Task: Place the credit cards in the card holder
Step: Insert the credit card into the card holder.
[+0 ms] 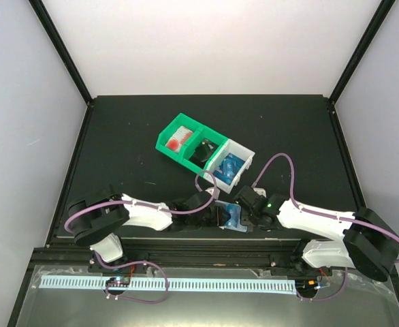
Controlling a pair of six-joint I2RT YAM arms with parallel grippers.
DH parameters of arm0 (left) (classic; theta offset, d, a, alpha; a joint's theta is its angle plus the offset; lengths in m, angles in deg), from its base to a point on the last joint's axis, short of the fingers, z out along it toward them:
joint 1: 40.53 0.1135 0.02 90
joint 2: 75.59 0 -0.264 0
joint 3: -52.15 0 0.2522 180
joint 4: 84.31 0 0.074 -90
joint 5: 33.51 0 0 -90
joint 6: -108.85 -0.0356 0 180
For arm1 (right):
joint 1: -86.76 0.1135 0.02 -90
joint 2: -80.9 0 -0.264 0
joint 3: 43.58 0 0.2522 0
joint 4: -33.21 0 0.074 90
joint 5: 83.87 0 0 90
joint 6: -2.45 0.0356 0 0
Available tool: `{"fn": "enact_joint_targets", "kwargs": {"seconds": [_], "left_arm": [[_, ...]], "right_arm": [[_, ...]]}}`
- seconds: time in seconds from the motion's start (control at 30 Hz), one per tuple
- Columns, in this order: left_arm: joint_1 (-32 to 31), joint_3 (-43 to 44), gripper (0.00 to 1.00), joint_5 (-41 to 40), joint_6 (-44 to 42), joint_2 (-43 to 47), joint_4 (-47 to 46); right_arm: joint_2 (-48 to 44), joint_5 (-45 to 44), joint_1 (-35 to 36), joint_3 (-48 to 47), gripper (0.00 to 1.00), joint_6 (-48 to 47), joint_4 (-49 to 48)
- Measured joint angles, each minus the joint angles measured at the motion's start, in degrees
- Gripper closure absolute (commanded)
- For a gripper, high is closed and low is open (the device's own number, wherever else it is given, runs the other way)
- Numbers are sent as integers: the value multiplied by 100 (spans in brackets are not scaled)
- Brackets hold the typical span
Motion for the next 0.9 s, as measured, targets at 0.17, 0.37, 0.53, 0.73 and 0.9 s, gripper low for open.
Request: {"fn": "enact_joint_targets", "kwargs": {"seconds": [0.17, 0.37, 0.53, 0.73, 0.9], "left_arm": [[0, 227, 72, -127, -179, -168, 260], [0, 389, 83, -57, -315, -459, 162], [2, 374, 83, 92, -444, -542, -48], [70, 127, 83, 435, -470, -680, -750], [131, 4, 79, 778, -466, -831, -1279]], "right_arm": [[0, 9, 0, 2, 62, -13, -11], [0, 20, 0, 2, 62, -31, -20], [-9, 28, 0, 2, 62, -33, -26], [-87, 2, -2, 57, 62, -31, -28], [-136, -109, -2, 76, 62, -17, 55]]}}
